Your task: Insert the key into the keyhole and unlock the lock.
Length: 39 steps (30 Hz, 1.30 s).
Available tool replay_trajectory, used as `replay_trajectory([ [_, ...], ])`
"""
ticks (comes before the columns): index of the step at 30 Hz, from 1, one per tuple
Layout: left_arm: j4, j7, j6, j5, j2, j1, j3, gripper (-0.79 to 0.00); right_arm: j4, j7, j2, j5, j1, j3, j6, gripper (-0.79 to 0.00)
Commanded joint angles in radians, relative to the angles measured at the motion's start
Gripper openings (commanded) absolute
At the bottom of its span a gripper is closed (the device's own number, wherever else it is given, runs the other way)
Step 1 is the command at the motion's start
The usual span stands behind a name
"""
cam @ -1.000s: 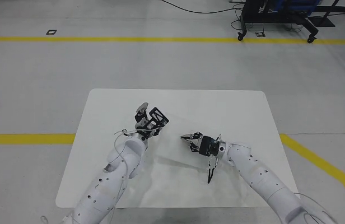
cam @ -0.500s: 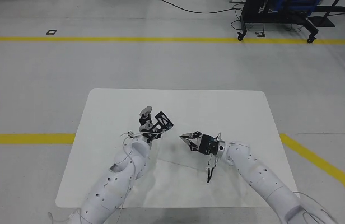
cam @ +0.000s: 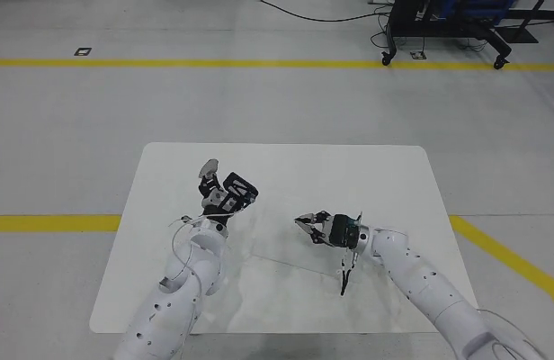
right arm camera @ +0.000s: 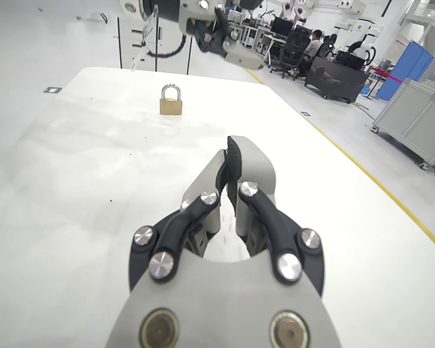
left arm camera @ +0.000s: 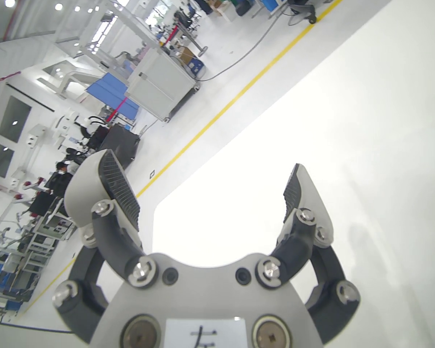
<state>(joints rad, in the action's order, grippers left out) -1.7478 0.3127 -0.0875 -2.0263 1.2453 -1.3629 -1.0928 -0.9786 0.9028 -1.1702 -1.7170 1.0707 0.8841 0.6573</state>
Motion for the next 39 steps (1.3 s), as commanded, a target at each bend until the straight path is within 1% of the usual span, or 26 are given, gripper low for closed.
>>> replay_trajectory([
  [1,0.005,0.001,0.003,0.006,0.000,0.004,0.002,0.000,0.001,0.001,0.000,0.001,0.000,0.000,0.000,-0.785],
  [5,0.005,0.001,0.003,0.006,0.000,0.004,0.002,0.000,0.001,0.001,0.000,0.001,0.000,0.000,0.000,-0.785],
  [7,0.020,-0.024,-0.012,0.051,0.001,-0.010,-0.016,0.000,0.001,0.001,0.000,0.001,0.000,0.000,0.000,-0.785],
  [8,0.024,-0.056,-0.025,0.087,0.002,-0.020,-0.027,0.000,-0.013,-0.010,-0.001,0.009,0.007,-0.004,0.003,-0.785],
  [9,0.027,-0.098,-0.012,0.172,0.003,-0.030,-0.045,0.000,-0.024,-0.009,-0.002,0.029,0.013,-0.007,0.033,-0.785],
  [11,0.043,-0.184,0.055,0.335,0.000,-0.039,-0.103,0.000,-0.031,-0.024,-0.003,0.064,0.013,0.000,0.058,-0.785],
  [12,0.054,-0.222,0.101,0.411,-0.003,-0.042,-0.135,0.000,-0.041,-0.016,-0.004,0.093,0.016,0.000,0.081,-0.785],
  [13,0.064,-0.256,0.167,0.501,-0.005,-0.045,-0.163,0.000,-0.050,-0.002,-0.005,0.122,0.017,0.001,0.112,-0.785],
  [14,0.068,-0.305,0.274,0.644,-0.006,-0.051,-0.188,0.000,-0.061,0.023,-0.007,0.159,0.020,0.001,0.151,-0.785],
  [15,0.087,-0.336,0.382,0.753,-0.010,-0.051,-0.221,0.000,-0.064,0.034,-0.007,0.184,0.019,0.003,0.181,-0.785],
  [16,0.111,-0.354,0.488,0.849,-0.015,-0.048,-0.253,0.000,-0.065,0.041,-0.008,0.208,0.019,0.004,0.203,-0.785],
  [17,0.135,-0.362,0.575,0.928,-0.019,-0.043,-0.280,0.000,-0.071,0.043,-0.010,0.239,0.020,0.004,0.217,-0.785],
  [19,0.187,-0.350,0.742,1.079,-0.026,-0.023,-0.308,0.000,-0.090,0.022,-0.014,0.315,0.024,0.000,0.238,-0.785],
  [21,0.248,-0.312,0.881,1.209,-0.032,0.009,-0.324,0.000,-0.096,0.004,-0.016,0.362,0.021,0.000,0.256,-0.785],
  [23,0.313,-0.243,1.000,1.310,-0.039,0.049,-0.320,0.000,-0.102,-0.007,-0.017,0.387,0.018,-0.002,0.267,-0.785],
  [24,0.352,-0.195,1.041,1.347,-0.042,0.073,-0.314,0.000,-0.107,-0.007,-0.018,0.395,0.018,-0.002,0.267,-0.785],
  [27,0.482,-0.095,1.078,1.453,-0.046,0.143,-0.285,0.000,-0.111,0.002,-0.019,0.389,0.016,0.001,0.251,-0.785],
  [28,0.511,-0.078,1.083,1.484,-0.046,0.160,-0.276,0.000,-0.111,0.002,-0.019,0.389,0.016,0.001,0.251,-0.785],
  [35,0.511,-0.078,1.083,1.484,-0.046,0.160,-0.276,0.000,-0.111,0.002,-0.019,0.389,0.016,0.001,0.251,-0.785],
  [37,0.506,-0.093,1.073,1.482,-0.045,0.148,-0.273,0.000,-0.111,0.002,-0.019,0.389,0.016,0.001,0.251,-0.785],
  [39,0.529,-0.119,1.100,1.511,-0.042,0.142,-0.257,0.000,-0.123,-0.011,-0.021,0.419,0.029,0.001,0.251,-0.785],
])
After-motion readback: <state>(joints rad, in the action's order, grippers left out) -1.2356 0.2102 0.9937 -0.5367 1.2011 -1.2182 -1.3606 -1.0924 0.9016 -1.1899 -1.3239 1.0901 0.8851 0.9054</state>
